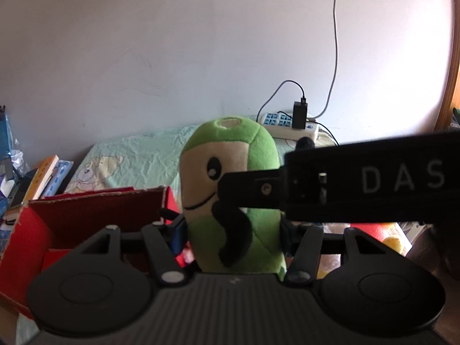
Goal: Organize objects
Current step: 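Lift the green plush with the right gripper and carry it over the red box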
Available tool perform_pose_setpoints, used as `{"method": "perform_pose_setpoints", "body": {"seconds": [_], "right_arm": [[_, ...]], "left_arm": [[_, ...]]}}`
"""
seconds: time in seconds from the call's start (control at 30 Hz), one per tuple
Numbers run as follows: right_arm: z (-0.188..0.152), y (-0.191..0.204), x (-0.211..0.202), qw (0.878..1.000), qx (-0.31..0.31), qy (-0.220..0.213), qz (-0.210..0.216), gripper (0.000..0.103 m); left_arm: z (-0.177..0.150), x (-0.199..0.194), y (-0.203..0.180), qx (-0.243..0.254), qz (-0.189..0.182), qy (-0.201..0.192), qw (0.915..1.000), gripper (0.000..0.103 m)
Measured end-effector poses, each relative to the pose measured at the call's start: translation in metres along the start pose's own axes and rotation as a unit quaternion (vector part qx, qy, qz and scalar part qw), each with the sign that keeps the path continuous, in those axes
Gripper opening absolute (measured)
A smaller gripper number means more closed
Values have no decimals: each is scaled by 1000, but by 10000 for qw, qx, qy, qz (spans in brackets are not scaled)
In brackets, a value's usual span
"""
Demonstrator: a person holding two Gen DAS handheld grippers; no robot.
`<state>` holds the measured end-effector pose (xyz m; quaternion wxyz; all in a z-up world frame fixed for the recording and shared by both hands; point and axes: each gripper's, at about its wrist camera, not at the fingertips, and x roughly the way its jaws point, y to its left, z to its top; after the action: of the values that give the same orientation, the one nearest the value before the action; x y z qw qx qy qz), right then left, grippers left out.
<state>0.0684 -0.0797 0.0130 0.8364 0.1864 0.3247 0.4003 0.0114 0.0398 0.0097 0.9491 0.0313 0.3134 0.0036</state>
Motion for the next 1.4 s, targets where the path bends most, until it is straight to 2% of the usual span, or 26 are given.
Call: {"method": "perform_pose_setpoints", "body": {"seconds": [0.23, 0.4, 0.63, 0.87, 1.1, 1.2, 1.4], "right_arm": [[7, 48, 41, 9979, -449, -60, 459, 49], [1, 79, 90, 9974, -425, 69, 574, 49], [-19, 116, 170, 9975, -224, 485, 472, 49], [-40, 122, 223, 9934, 314, 1063, 286, 49], [-49, 115, 255, 9840, 804, 1585, 88, 48], [-47, 109, 261, 9801, 1080, 1666, 76, 49], [-49, 101, 263, 9752, 1251, 1817, -174, 49]], "left_arm": [[4, -31, 49, -181, 468, -419, 9979, 59], [4, -29, 106, -199, 665, -424, 9967, 59], [-20, -3, 193, -228, 748, -20, 9969, 59], [-51, 39, 256, -221, 628, 631, 9958, 60], [-72, 68, 288, -356, 395, 1195, 9914, 60], [-73, 69, 282, -76, 567, 1143, 9918, 62], [-70, 72, 277, 89, 534, 1218, 9911, 72]]}}
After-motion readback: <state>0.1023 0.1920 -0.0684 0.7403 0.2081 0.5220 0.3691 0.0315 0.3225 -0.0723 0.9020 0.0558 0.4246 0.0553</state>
